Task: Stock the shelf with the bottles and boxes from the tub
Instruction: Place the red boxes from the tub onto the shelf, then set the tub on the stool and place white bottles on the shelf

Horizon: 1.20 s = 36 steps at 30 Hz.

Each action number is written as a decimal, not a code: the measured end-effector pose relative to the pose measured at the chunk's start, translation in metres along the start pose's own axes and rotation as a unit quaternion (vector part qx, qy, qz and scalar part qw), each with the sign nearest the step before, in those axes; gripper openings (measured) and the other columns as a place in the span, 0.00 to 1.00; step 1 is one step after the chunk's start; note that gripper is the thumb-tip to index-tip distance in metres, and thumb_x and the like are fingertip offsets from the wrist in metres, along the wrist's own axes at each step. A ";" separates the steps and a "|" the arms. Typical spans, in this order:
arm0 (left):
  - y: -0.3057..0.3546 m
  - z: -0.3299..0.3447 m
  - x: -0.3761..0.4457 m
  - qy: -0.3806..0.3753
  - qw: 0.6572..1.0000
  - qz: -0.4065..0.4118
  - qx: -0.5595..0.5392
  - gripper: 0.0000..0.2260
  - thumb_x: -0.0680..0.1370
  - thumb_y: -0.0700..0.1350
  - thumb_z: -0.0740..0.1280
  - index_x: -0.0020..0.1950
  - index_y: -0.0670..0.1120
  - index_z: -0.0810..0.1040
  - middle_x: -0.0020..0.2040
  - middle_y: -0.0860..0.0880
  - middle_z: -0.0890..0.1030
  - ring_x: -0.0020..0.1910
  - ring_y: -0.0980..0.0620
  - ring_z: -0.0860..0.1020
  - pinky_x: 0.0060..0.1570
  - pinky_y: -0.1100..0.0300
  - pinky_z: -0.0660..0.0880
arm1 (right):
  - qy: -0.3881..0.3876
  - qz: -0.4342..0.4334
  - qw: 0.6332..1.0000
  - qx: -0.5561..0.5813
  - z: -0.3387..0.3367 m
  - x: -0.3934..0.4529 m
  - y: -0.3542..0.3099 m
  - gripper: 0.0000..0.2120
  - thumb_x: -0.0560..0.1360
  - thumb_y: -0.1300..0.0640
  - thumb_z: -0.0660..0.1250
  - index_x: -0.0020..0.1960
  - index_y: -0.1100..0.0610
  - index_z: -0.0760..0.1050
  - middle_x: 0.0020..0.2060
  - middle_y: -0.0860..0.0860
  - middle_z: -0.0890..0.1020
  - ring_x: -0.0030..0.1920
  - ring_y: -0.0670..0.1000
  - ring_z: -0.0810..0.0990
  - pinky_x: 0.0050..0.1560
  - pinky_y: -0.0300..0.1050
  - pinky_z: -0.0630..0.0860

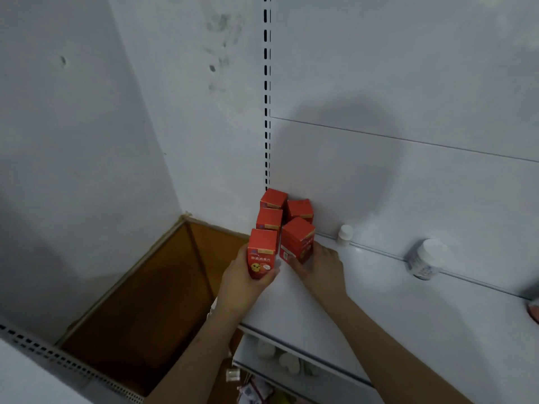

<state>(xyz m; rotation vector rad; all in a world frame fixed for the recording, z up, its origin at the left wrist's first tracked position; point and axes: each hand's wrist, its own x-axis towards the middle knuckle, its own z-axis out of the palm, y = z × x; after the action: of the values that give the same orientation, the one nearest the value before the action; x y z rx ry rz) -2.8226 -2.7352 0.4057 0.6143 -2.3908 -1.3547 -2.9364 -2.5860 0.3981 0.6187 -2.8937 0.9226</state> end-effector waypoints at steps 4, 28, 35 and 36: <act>-0.002 -0.003 -0.005 -0.005 1.000 -0.007 0.014 0.30 0.68 0.64 0.75 0.65 0.61 0.67 0.55 0.63 0.78 0.54 0.65 0.78 0.51 0.68 0.77 | -0.057 0.008 0.998 -0.002 -0.007 -0.003 0.007 0.35 0.71 0.29 0.63 0.65 0.55 0.71 0.58 0.54 0.79 0.61 0.58 0.76 0.58 0.51 0.74; 0.216 0.254 -0.335 -0.192 0.927 0.319 0.043 0.26 0.76 0.55 0.68 0.73 0.54 0.66 0.65 0.62 0.68 0.64 0.65 0.66 0.64 0.70 0.62 | 0.267 0.064 0.955 0.110 -0.357 -0.336 0.211 0.27 0.80 0.42 0.61 0.75 0.53 0.65 0.70 0.47 0.71 0.68 0.47 0.71 0.69 0.51 0.70; 0.278 0.370 -0.471 -0.359 0.842 0.401 0.028 0.26 0.77 0.62 0.64 0.74 0.61 0.62 0.68 0.65 0.65 0.66 0.66 0.63 0.65 0.66 0.61 | 0.365 0.201 0.908 0.031 -0.461 -0.512 0.315 0.27 0.81 0.42 0.59 0.76 0.53 0.63 0.72 0.48 0.69 0.70 0.48 0.68 0.68 0.49 0.69; 0.286 0.385 -0.487 -0.379 0.828 0.414 0.024 0.27 0.77 0.62 0.64 0.75 0.60 0.62 0.69 0.64 0.64 0.67 0.66 0.62 0.65 0.67 0.59 | 0.381 0.217 0.899 0.019 -0.474 -0.534 0.328 0.28 0.81 0.41 0.59 0.76 0.54 0.63 0.72 0.49 0.70 0.70 0.49 0.69 0.68 0.48 0.69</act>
<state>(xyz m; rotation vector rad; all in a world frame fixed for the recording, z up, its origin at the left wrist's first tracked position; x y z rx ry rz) -2.6484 -2.0744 0.4296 -1.0764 -2.6735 -1.2105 -2.6093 -1.8827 0.5241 -0.3607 -2.2988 0.9686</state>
